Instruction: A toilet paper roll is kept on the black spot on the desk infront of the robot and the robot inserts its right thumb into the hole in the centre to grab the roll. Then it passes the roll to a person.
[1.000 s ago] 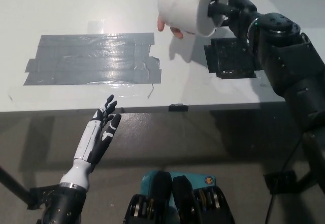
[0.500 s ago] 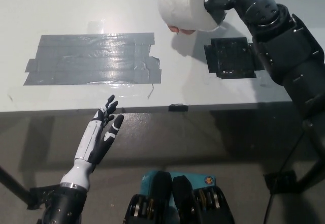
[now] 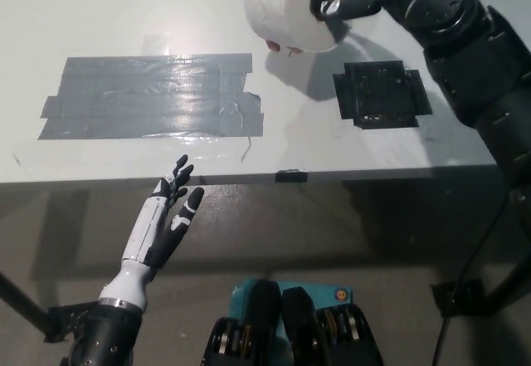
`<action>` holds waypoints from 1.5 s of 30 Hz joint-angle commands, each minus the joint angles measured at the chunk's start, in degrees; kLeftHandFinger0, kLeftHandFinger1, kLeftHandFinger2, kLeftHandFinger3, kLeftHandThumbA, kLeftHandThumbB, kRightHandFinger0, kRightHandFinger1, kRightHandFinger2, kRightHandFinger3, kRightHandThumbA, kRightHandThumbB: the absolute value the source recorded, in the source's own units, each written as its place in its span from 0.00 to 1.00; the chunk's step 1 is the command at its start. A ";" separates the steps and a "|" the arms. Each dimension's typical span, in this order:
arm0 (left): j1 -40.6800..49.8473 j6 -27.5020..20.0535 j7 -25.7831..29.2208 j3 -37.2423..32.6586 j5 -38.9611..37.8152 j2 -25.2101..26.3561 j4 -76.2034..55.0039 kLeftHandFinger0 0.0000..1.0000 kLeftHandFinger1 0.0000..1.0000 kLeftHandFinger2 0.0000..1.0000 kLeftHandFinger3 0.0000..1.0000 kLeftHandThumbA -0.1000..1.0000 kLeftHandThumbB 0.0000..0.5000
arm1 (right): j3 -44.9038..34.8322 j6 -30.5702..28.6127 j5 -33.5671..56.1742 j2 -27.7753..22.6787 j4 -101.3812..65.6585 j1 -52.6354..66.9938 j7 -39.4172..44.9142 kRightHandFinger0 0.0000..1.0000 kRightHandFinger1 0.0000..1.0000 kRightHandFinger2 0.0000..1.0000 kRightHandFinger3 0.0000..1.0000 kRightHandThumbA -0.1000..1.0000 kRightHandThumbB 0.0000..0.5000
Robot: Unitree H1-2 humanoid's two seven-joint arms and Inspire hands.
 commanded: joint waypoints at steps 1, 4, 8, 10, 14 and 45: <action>-0.78 -0.06 -0.95 -0.25 -0.66 0.40 -1.67 1.00 1.00 1.00 1.00 0.90 0.27 | -3.05 0.53 -0.72 -2.64 -3.67 -2.16 -0.26 1.00 1.00 1.00 1.00 0.75 1.00; -0.76 -0.01 -0.96 -0.35 -0.51 0.44 -1.70 1.00 1.00 1.00 1.00 0.90 0.27 | -6.19 -0.03 0.11 -3.46 -5.73 -1.40 -1.69 1.00 1.00 1.00 1.00 0.72 1.00; -0.81 -0.45 -0.88 -0.30 -0.53 0.43 -1.26 1.00 1.00 1.00 1.00 0.89 0.27 | -10.45 0.11 0.26 -5.19 -8.37 -1.21 -4.31 1.00 1.00 1.00 1.00 0.77 1.00; -0.84 -0.52 -0.93 -0.38 -0.29 0.53 -1.27 1.00 1.00 1.00 1.00 0.90 0.26 | -12.46 -0.24 -0.03 -6.47 -11.13 -0.39 -5.51 1.00 1.00 1.00 1.00 0.83 1.00; -0.52 -0.81 -0.84 -0.47 -0.13 0.25 -1.11 1.00 1.00 1.00 1.00 0.91 0.26 | -16.76 4.93 1.99 -8.43 -24.95 4.96 -3.19 1.00 1.00 1.00 1.00 0.89 1.00; 7.84 -2.49 -0.66 -1.12 -0.44 -0.98 -0.66 1.00 1.00 1.00 1.00 0.88 0.21 | -16.88 -1.17 18.76 2.26 -85.53 68.85 3.58 1.00 1.00 1.00 1.00 0.82 0.63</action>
